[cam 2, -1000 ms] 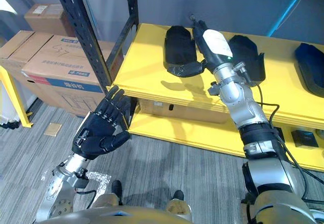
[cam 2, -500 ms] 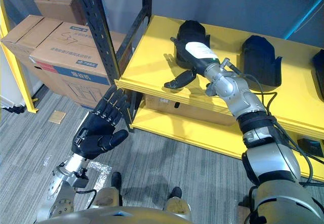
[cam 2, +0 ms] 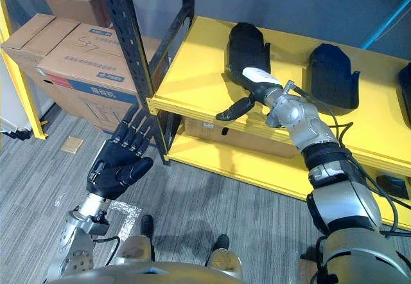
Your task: Walk over and take three plastic housings, then place them on the shelf
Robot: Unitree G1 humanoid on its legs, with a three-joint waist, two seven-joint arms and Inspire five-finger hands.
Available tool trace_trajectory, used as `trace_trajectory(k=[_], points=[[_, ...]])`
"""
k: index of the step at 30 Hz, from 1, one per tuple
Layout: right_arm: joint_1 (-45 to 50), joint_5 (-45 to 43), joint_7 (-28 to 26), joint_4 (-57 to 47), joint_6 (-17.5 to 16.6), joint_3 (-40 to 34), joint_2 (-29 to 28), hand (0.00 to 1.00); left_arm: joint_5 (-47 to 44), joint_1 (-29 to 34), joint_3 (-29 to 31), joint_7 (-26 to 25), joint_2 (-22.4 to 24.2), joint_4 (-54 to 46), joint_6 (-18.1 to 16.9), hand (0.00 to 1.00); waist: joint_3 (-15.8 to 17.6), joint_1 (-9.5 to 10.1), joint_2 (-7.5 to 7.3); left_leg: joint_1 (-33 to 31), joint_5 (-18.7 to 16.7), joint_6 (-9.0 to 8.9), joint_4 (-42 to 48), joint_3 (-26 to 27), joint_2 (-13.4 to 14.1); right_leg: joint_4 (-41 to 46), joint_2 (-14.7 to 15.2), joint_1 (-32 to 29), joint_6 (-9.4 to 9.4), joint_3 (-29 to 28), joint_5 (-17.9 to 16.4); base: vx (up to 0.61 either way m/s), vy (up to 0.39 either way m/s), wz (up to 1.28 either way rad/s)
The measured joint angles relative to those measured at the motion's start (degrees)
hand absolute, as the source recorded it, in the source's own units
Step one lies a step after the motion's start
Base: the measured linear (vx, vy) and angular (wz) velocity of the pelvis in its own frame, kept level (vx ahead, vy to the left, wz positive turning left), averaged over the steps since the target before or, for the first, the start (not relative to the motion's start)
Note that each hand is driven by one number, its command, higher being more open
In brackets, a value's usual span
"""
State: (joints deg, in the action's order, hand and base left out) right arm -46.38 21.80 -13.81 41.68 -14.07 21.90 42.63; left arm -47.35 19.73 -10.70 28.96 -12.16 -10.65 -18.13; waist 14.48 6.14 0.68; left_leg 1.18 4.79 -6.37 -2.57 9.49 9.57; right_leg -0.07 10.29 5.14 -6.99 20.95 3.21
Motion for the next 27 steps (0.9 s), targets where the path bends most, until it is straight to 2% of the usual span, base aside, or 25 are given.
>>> trace_trajectory(k=[12, 16, 20, 24, 27], points=[[0.01, -12.54, -9.89, 0.14, -2.88, -1.0, -0.03, 1.0, 0.07, -0.2, 0.27, 0.05, -0.04, -0.08, 2.27, 1.0, 0.08, 0.03, -1.14, 0.42, 0.43, -0.02, -0.69, 0.24, 0.08, 0.0, -0.14, 0.06, 0.0, -0.01, 0.0, 0.0, 0.0, 0.0], [0.05, -18.2, -14.26, 0.08, -2.84, -0.97, -0.48, 1.0, 0.2, -0.25, 0.11, 0.05, -0.1, -0.08, 2.35, 1.0, -0.2, 0.05, -1.61, 0.5, 0.43, -0.03, -0.69, 0.25, 0.09, -0.01, -0.15, 0.12, 0.01, -0.02, 0.0, 0.0, 0.0, 0.0], [0.44, -18.88, -16.51, -1.71, -1.45, -1.04, -1.3, 1.0, 0.23, -0.23, -0.28, 0.04, -0.16, -0.08, 3.17, 1.0, -0.29, 0.05, -1.72, 1.09, 0.43, -0.03, -0.74, 0.58, 0.12, -0.01, -0.16, 0.44, 0.02, -0.3, -0.01, 0.0, -0.001, -0.03], [0.98, -18.08, -16.49, -2.84, -0.4, -1.02, -2.69, 1.0, 0.26, -0.33, -0.57, 0.04, -0.29, -0.08, 3.41, 1.0, -0.87, -0.04, -2.08, 1.18, 0.42, -0.04, -0.79, 0.97, 0.16, -0.02, -0.16, 0.31, 0.06, -0.62, -0.03, -0.01, 0.0, -0.05], [2.67, -17.56, -13.5, -3.41, 0.94, -0.95, -3.35, 1.0, 0.45, -0.32, -1.51, 0.03, -0.74, -0.08, 3.38, 1.0, -1.93, 0.16, -2.37, 1.18, 0.42, -0.04, -0.82, 0.96, 0.15, -0.03, -0.16, 0.31, 0.06, -0.63, -0.03, 0.0, 0.0, 0.0]])
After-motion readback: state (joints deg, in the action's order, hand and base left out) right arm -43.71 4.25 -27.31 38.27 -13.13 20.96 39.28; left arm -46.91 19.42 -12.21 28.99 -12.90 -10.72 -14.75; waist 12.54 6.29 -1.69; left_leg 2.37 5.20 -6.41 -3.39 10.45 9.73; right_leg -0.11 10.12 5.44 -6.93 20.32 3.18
